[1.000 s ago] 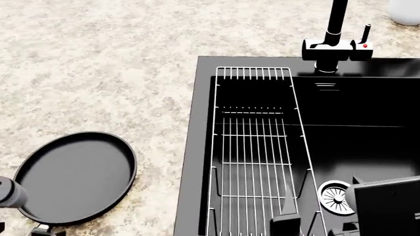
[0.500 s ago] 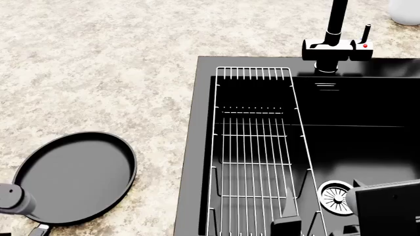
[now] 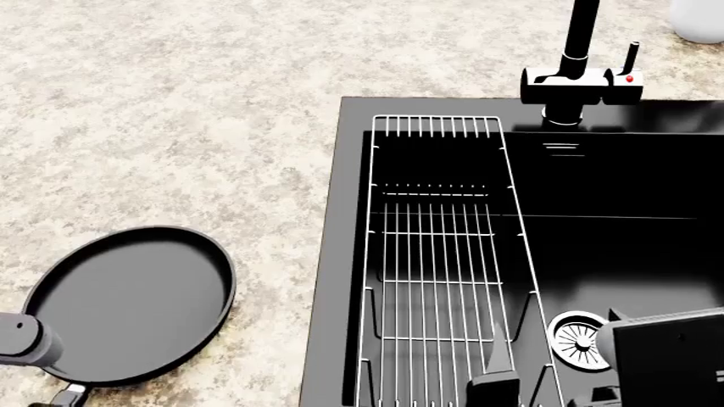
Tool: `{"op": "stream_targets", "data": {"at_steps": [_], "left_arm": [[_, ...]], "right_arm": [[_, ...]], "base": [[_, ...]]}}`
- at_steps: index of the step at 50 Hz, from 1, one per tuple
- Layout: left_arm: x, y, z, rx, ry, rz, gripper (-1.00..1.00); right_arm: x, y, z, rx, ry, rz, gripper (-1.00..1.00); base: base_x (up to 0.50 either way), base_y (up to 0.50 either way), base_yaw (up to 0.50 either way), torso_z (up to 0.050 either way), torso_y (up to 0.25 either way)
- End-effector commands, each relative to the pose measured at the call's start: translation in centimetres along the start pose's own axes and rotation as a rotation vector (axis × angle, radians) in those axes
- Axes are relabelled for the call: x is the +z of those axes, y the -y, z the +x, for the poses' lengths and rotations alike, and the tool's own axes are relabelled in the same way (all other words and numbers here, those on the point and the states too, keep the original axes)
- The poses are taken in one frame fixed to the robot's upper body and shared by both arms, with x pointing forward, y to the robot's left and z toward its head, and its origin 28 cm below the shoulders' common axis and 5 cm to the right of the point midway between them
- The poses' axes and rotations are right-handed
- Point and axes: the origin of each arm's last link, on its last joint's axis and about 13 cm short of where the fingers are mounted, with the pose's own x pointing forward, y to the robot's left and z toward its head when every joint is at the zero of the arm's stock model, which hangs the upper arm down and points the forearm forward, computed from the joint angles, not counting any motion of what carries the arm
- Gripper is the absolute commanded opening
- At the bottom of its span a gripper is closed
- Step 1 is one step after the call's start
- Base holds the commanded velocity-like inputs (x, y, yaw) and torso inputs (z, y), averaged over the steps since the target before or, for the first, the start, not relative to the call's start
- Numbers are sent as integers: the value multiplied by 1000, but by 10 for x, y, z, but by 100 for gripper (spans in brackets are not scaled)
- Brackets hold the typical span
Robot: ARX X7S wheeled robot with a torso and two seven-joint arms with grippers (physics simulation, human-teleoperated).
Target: Pick the pan and sponge and place them into the sink. Then turn on the water.
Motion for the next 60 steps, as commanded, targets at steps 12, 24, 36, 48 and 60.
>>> {"op": "stream_targets", "data": {"at_steps": [12,24,36,48,60], "left_arm": [[43,-5,-40,133,274,48,-100],[52,-6,-57,148,327,83,-100],[52,-1,-58,141,335,94,-100],[50,-1,-57,131,330,95,-100],[50,0,-54,128,330,100,-100]], "right_arm": [[12,9,-1,-66,81,3,100],[17,15,0,-102,127,-5,100],[13,14,1,-103,98,-13,100],[14,13,-1,-107,109,-12,100],[14,15,-1,-123,109,-8,100]], "base": [[0,0,0,0,0],[0,0,0,0,2],[0,-127,0,0,1],[1,-500,0,0,2],[1,-500,0,1,2]]}}
